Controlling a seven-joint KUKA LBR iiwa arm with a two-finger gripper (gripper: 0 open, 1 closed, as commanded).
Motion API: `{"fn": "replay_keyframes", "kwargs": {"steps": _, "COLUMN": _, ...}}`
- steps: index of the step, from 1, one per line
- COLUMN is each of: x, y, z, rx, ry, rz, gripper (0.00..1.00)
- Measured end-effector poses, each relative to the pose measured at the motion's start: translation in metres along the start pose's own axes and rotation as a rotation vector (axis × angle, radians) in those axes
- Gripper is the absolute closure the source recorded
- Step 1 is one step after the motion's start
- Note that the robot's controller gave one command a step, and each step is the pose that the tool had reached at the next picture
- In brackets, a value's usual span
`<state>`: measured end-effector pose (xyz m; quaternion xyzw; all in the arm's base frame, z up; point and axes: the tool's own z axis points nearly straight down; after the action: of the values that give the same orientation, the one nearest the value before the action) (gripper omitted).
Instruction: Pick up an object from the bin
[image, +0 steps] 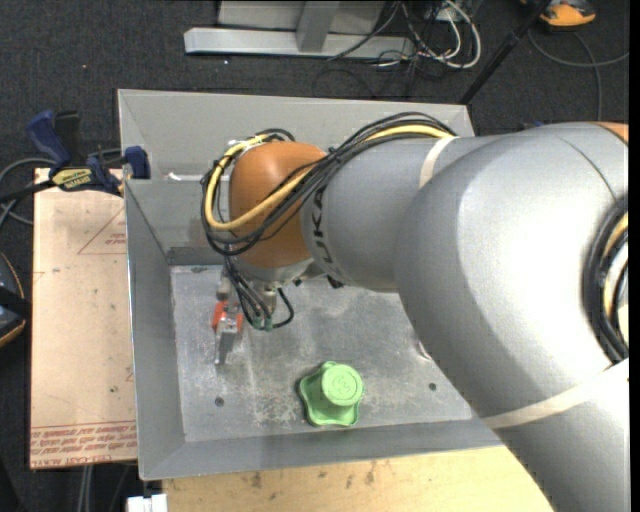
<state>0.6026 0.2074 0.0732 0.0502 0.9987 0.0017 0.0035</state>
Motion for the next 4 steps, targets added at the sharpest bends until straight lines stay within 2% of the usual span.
{"fn": "replay_keyframes", "kwargs": {"steps": 1, "x": -0.004, "y": -0.023, "z": -0.028, "rx": 0.002, "ry": 0.002, "rz": -0.068, "gripper": 0.00}}
{"fn": "replay_keyframes", "kwargs": {"steps": 2, "x": -0.004, "y": -0.024, "z": -0.027, "rx": 0.002, "ry": 0.005, "rz": 0.010, "gripper": 0.00}}
{"fn": "replay_keyframes", "kwargs": {"steps": 3, "x": -0.001, "y": -0.025, "z": -0.003, "rx": -0.003, "ry": -0.001, "rz": 0.205, "gripper": 0.00}}
{"fn": "replay_keyframes", "kwargs": {"steps": 4, "x": -0.003, "y": -0.023, "z": -0.006, "rx": -0.001, "ry": 0.001, "rz": 0.202, "gripper": 0.00}}
